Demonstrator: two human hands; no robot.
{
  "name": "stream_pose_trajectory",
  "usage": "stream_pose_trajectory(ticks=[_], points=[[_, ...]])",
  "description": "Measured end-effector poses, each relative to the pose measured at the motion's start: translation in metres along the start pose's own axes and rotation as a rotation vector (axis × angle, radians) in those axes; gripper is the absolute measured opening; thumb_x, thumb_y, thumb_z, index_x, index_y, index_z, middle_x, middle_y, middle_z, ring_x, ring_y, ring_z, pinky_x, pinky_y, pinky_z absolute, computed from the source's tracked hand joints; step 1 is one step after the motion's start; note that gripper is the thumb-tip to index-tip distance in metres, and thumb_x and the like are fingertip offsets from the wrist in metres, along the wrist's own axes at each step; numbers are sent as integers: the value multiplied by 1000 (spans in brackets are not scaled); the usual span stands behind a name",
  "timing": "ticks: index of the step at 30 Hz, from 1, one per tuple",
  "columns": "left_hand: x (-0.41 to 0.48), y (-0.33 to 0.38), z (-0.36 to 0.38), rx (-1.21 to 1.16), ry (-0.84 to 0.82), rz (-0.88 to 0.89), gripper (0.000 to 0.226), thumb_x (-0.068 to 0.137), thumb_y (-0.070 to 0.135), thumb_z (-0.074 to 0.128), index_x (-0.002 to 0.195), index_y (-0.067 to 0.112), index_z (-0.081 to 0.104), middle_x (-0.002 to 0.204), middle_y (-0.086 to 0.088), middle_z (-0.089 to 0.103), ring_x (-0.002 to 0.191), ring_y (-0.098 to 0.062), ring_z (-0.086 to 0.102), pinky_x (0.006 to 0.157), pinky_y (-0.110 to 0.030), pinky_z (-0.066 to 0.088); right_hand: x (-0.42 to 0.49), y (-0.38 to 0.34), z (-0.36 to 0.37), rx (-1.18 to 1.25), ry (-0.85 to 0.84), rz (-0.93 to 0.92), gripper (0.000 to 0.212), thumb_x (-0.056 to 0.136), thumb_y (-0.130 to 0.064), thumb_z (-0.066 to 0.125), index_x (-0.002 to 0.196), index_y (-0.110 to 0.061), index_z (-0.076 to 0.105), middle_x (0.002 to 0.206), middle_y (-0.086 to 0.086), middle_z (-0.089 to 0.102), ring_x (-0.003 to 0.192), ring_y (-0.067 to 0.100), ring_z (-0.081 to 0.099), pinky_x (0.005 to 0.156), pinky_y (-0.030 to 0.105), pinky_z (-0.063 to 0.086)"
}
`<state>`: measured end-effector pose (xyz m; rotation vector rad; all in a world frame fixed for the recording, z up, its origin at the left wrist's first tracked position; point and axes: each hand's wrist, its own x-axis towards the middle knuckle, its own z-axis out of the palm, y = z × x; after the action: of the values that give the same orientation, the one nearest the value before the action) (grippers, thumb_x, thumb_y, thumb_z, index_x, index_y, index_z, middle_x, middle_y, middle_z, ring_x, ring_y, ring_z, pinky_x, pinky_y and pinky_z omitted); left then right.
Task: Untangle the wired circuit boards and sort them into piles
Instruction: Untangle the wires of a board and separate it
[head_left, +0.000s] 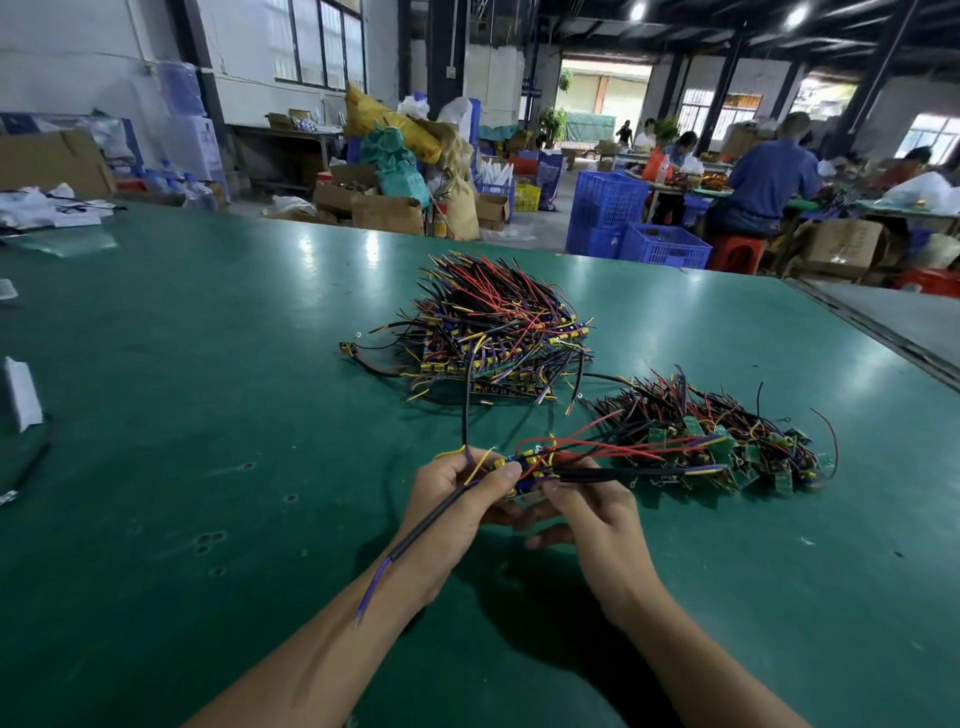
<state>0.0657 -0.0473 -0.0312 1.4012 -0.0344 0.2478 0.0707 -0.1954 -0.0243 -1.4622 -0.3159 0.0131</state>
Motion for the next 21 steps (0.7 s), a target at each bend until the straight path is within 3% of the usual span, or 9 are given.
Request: stream_pose_trajectory(ticks=[3,7,11,14,17,21], points=[[0,-1,-1,-4,0,20,23,63,45,76,73,25,72,71,4,67,68,-8,60,67,-21,51,1,2,1,33,-7,36,24,98,-1,45,92,-4,68,80,22,72,66,32,69,55,36,55],[0,-3,-1,39,-5,31,11,69,33,75,73,24,72,71,4,70,61,-18,67,61,-23,52,6,4,-2,80,54,52,31,103,-11,40,93,-1,67,77,22,72,63,33,67,56,37,55],[1,-3,-3,56,-2,41,9,70,31,74,73,23,72,70,2,69,63,-18,66,66,-33,54,7,3,-6,59,1,19,23,99,-10,50,92,-9,73,79,17,73,62,31,69,54,32,56],[0,-1,-5,125,7,101,11,71,28,73,69,18,68,65,8,65,61,-5,59,62,-18,47,6,5,-4,53,1,43,24,94,-3,57,89,-18,76,81,11,74,61,26,68,57,33,57],[-3,4,-1,146,-38,120,13,72,25,70,71,13,64,61,11,58,58,-1,53,56,-12,43,6,7,0,136,17,100,12,89,-17,61,90,-8,69,70,15,69,52,24,64,49,29,53],[-7,9,2,133,-94,122,25,76,25,68,75,2,60,60,5,53,54,-8,49,53,-20,42,6,6,-4,202,-81,102,14,94,4,49,92,-2,61,68,16,67,53,23,64,49,27,52]])
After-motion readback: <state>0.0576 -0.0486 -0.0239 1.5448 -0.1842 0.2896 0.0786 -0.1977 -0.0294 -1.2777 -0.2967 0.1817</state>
